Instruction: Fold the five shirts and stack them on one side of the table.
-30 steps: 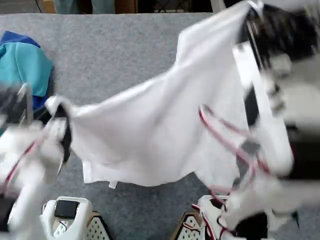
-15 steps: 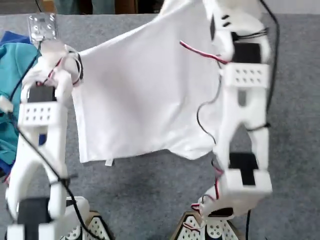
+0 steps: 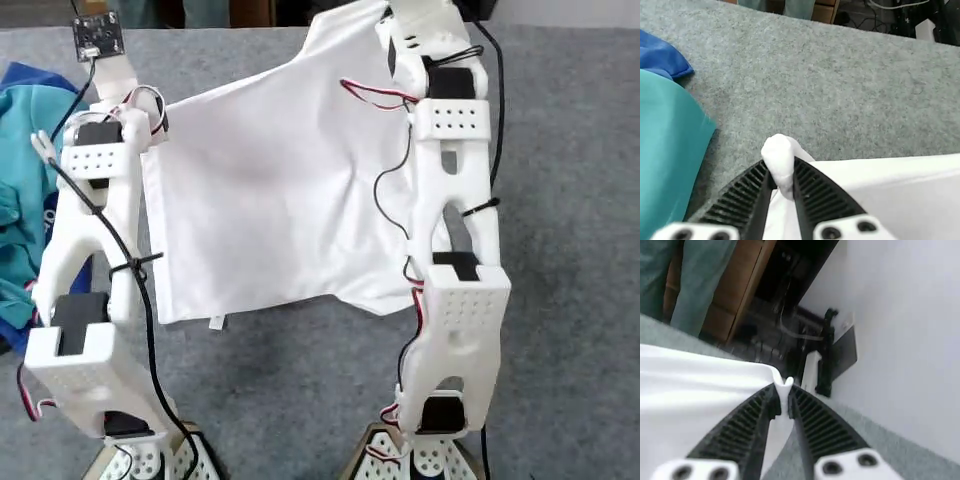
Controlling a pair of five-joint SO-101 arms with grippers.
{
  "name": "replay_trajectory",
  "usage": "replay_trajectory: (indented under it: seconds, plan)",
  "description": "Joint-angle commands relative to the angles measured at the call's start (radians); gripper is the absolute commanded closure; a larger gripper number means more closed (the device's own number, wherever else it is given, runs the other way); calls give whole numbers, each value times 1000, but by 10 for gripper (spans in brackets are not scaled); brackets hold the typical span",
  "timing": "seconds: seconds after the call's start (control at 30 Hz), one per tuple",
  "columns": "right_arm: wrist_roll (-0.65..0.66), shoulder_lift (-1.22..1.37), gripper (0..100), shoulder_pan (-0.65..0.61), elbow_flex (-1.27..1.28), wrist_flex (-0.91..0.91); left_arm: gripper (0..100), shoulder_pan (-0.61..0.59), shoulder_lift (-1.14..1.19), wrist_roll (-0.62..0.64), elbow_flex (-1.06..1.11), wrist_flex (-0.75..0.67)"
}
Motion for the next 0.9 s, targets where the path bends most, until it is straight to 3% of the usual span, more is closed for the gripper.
replay_trajectory:
  seconds: [0.0, 0.23, 0.37, 0.57, 0.87]
  plan:
    - [9, 8, 985, 43, -162, 204, 971, -16, 6, 3, -97, 103]
    - [97, 59, 985, 57, -277, 578, 971, 18, 8, -8, -94, 310]
    - [135, 67, 985, 60, -302, 735, 971, 87, 8, -84, -56, 425]
    - [204, 61, 985, 75, -303, 950, 971, 67, 8, -89, 124, 437]
    - [270, 59, 985, 126, -297, 1014, 971, 54, -196, -95, 390, 428]
